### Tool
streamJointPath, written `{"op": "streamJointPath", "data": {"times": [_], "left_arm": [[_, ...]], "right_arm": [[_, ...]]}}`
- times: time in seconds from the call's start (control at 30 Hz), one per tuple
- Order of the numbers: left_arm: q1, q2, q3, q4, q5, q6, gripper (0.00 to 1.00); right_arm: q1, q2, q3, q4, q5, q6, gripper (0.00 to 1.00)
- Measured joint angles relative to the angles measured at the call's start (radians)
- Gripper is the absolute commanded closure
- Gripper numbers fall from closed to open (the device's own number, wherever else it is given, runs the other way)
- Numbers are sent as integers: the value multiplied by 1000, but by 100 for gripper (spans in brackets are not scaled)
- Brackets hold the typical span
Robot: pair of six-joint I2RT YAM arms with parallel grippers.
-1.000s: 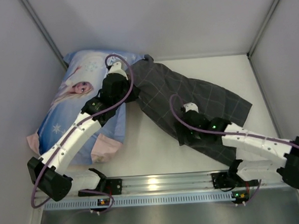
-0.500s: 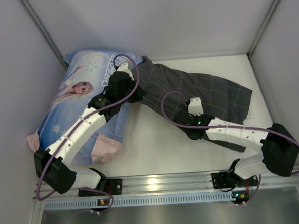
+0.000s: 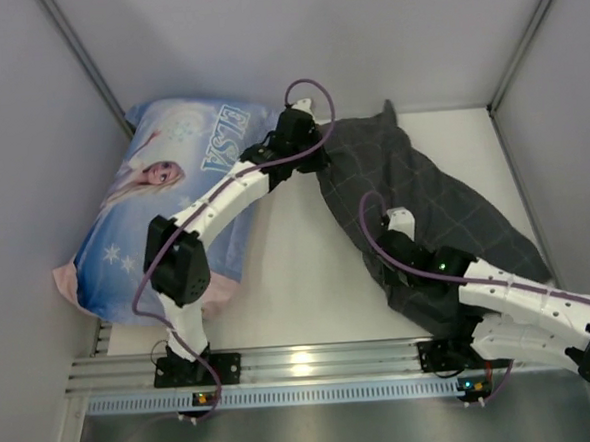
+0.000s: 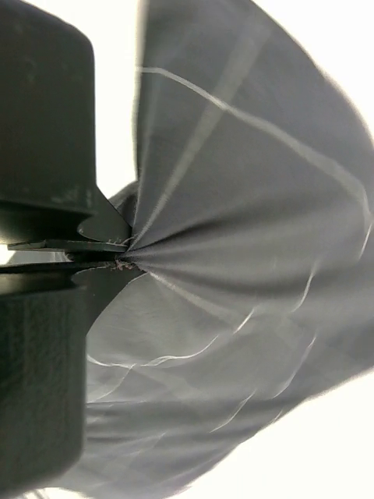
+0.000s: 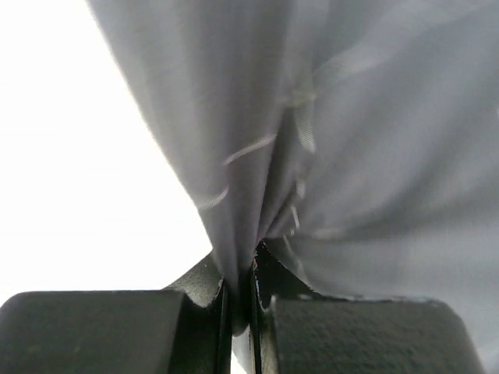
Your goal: Remove the pillowcase from the pillow
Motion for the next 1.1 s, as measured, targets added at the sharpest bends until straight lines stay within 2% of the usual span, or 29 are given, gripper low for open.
{"op": "streamJointPath", "data": {"times": [0.2, 0.23, 0.27, 0.3, 0.33, 0.37, 0.4, 0.43, 0.63, 0.87, 0.97, 1.1], "left_arm": [[-35, 348, 351, -64, 56, 35, 100], [-45, 377, 385, -87, 60, 45, 90], [-53, 389, 400, -103, 60, 52, 76], [-56, 391, 406, -120, 48, 65, 60], [-56, 388, 407, -128, 33, 74, 47], [-52, 377, 406, -132, 13, 85, 2], [-45, 364, 402, -139, -7, 97, 1], [-37, 341, 388, -140, -26, 95, 1], [-13, 19, 135, -150, -139, 107, 1], [-77, -392, -111, -127, -164, 76, 1], [-161, -492, -256, -90, -166, 33, 1], [-284, -511, -502, -13, -116, -31, 1]], "right_arm": [[35, -16, -57, 175, -304, -3, 100], [37, -13, -56, 193, -336, -4, 100], [42, -12, -56, 206, -359, -9, 95], [43, -11, -56, 208, -371, -17, 66], [42, -11, -55, 206, -379, -17, 48], [43, -11, -49, 206, -393, -23, 32], [49, -11, -34, 201, -393, -39, 6], [51, -10, -9, 195, -386, -51, 1], [51, -13, 170, 154, -270, -105, 1], [43, -106, 249, 33, -116, -83, 1], [38, -187, 254, -18, -42, -44, 1], [34, -294, 282, -74, 14, -14, 1]]}}
